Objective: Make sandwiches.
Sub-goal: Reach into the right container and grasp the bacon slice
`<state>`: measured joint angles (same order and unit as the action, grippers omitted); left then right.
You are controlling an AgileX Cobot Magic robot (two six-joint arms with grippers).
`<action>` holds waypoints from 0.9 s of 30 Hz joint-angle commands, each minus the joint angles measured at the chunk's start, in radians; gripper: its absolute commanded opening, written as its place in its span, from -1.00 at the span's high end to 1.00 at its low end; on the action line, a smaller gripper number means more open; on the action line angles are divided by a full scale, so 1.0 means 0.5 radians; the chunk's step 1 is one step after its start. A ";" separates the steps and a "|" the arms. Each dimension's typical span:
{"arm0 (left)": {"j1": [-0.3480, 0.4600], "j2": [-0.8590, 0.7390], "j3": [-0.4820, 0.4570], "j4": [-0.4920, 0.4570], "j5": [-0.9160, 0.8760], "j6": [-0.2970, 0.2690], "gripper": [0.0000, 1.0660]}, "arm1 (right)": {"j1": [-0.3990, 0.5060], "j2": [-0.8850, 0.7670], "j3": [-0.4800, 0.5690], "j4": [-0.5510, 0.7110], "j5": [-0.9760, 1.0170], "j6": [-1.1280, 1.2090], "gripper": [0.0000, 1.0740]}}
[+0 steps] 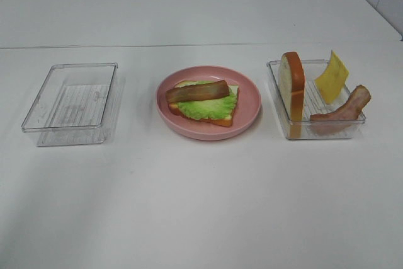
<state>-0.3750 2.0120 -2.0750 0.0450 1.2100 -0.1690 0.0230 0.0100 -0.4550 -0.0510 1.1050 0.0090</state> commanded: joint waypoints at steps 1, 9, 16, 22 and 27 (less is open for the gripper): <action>0.016 -0.206 0.252 0.098 0.212 0.016 -0.79 | -0.012 0.006 0.006 0.000 -0.010 -0.018 -0.54; 0.272 -0.638 0.742 0.108 0.210 0.016 -0.79 | -0.012 0.006 0.006 0.000 -0.010 -0.018 -0.54; 0.546 -0.964 1.122 0.108 0.168 0.048 -0.79 | -0.012 0.006 0.006 0.000 -0.010 -0.018 -0.54; 0.778 -1.438 1.670 0.106 -0.012 0.048 -0.79 | -0.012 0.006 0.006 0.000 -0.010 -0.018 -0.54; 0.808 -1.762 2.014 0.106 -0.172 0.046 -0.79 | -0.012 0.006 0.006 0.000 -0.010 -0.018 -0.54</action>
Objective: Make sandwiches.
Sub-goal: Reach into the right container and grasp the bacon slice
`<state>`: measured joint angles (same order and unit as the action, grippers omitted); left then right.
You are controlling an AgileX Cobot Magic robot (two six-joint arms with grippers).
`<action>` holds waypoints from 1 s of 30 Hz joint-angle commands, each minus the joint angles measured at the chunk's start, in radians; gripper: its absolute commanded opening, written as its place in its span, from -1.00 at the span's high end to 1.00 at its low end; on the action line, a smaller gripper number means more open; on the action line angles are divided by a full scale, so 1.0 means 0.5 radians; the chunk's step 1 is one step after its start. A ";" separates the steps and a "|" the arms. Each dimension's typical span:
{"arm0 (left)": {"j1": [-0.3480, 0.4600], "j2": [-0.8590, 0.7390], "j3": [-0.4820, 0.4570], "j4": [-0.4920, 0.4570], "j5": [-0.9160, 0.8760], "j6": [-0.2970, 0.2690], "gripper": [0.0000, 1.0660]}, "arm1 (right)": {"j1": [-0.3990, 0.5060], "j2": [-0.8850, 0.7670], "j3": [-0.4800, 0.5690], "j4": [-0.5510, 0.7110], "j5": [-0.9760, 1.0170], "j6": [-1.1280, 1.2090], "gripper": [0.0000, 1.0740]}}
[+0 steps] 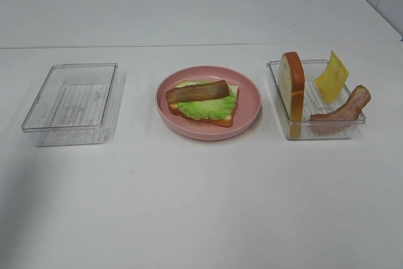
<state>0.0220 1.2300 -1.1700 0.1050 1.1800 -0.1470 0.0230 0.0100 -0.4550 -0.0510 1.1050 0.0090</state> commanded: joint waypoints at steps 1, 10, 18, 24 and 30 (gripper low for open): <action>0.014 -0.358 0.360 -0.022 -0.196 0.000 -0.79 | -0.012 0.006 0.006 0.000 -0.010 -0.018 -0.54; 0.014 -1.198 0.984 -0.052 -0.398 0.002 -0.79 | -0.012 0.006 0.006 0.000 -0.010 -0.018 -0.54; 0.014 -1.880 1.192 -0.066 -0.400 0.010 -0.79 | -0.012 0.006 0.006 0.000 -0.010 -0.018 -0.54; 0.014 -2.328 1.244 -0.072 -0.392 0.024 -0.79 | -0.012 0.006 0.006 0.000 -0.010 -0.018 -0.54; 0.014 -2.496 1.246 -0.094 -0.396 0.092 -0.79 | -0.012 0.004 0.006 0.000 -0.010 -0.018 -0.54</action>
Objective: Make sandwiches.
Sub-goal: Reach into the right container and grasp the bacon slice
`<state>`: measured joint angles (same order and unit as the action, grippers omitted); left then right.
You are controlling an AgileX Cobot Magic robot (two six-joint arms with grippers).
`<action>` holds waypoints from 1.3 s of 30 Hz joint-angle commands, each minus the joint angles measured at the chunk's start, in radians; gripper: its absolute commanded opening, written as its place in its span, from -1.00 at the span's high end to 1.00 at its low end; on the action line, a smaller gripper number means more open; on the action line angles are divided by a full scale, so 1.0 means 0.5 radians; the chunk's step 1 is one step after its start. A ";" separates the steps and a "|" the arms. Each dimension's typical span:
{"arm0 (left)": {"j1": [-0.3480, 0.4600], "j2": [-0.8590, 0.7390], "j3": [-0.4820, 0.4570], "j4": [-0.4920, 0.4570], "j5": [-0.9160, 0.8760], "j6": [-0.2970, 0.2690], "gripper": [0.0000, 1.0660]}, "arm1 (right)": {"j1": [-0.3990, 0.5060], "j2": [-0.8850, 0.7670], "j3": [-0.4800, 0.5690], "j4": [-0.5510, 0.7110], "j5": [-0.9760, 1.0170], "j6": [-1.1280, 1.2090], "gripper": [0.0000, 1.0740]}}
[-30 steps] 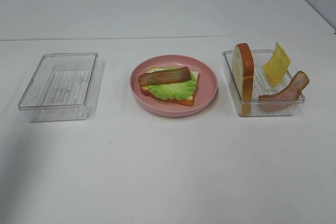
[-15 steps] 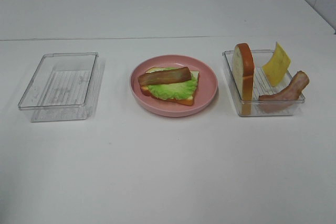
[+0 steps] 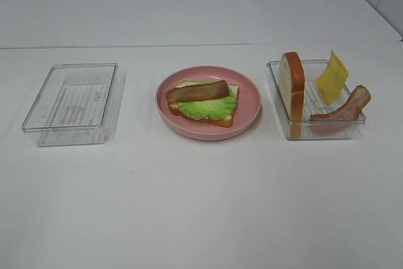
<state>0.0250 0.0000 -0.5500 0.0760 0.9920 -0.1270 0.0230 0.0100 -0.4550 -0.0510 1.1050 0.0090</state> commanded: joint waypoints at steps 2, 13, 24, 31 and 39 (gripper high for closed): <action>0.008 -0.040 0.006 -0.098 -0.024 0.142 -0.79 | -0.008 0.006 0.006 0.000 -0.010 -0.018 -0.54; 0.008 -0.052 0.064 -0.212 0.166 0.238 -0.79 | -0.008 0.006 0.006 0.008 -0.010 -0.018 -0.54; 0.008 -0.052 0.064 -0.212 0.166 0.236 -0.79 | -0.008 0.006 0.006 0.008 -0.010 -0.018 -0.54; 0.008 -0.044 0.064 -0.212 0.166 0.236 -0.79 | -0.008 0.006 0.006 0.008 -0.010 -0.018 -0.54; 0.008 -0.044 0.064 -0.212 0.166 0.236 -0.79 | -0.008 0.006 0.006 0.008 -0.010 -0.018 -0.54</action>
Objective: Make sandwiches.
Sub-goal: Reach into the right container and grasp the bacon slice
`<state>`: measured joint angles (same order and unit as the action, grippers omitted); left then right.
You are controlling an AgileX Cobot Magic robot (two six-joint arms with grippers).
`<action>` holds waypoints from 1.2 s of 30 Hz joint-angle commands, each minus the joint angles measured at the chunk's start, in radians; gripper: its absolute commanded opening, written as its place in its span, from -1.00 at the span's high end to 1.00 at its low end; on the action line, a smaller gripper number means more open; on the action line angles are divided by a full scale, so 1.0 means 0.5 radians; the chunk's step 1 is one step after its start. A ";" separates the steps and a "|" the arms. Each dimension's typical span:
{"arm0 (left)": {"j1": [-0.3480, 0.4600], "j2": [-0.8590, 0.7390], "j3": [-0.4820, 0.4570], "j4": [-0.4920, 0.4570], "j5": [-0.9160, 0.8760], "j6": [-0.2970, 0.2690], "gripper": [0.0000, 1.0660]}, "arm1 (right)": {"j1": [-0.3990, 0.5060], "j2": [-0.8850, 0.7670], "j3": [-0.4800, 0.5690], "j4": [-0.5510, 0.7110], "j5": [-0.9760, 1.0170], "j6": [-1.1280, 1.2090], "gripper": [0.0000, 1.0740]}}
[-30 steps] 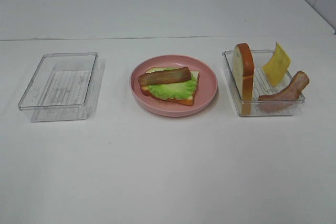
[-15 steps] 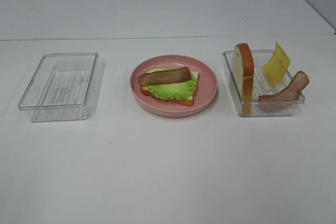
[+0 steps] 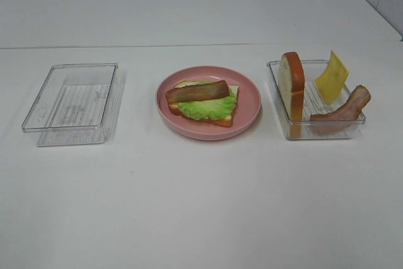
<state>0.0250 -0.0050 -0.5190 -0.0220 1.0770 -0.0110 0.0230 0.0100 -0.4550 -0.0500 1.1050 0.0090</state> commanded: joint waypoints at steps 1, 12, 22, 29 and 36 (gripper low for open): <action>0.008 -0.034 0.002 -0.016 -0.004 0.004 -0.79 | -0.008 0.006 0.006 0.006 -0.010 -0.018 -0.54; 0.008 -0.034 0.002 -0.016 -0.004 0.004 -0.79 | -0.008 0.006 0.006 0.006 -0.010 -0.018 -0.54; 0.008 -0.034 0.002 -0.016 -0.004 0.004 -0.79 | -0.008 0.006 0.006 0.006 -0.010 -0.018 -0.54; 0.008 -0.034 0.002 -0.016 -0.004 0.004 -0.79 | -0.008 0.006 0.006 0.006 -0.010 -0.018 -0.54; 0.008 -0.034 0.002 -0.016 -0.004 0.004 -0.79 | -0.008 0.012 0.004 0.006 -0.014 -0.018 -0.54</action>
<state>0.0250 -0.0050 -0.5190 -0.0220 1.0770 -0.0110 0.0230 0.0110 -0.4550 -0.0470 1.1050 0.0090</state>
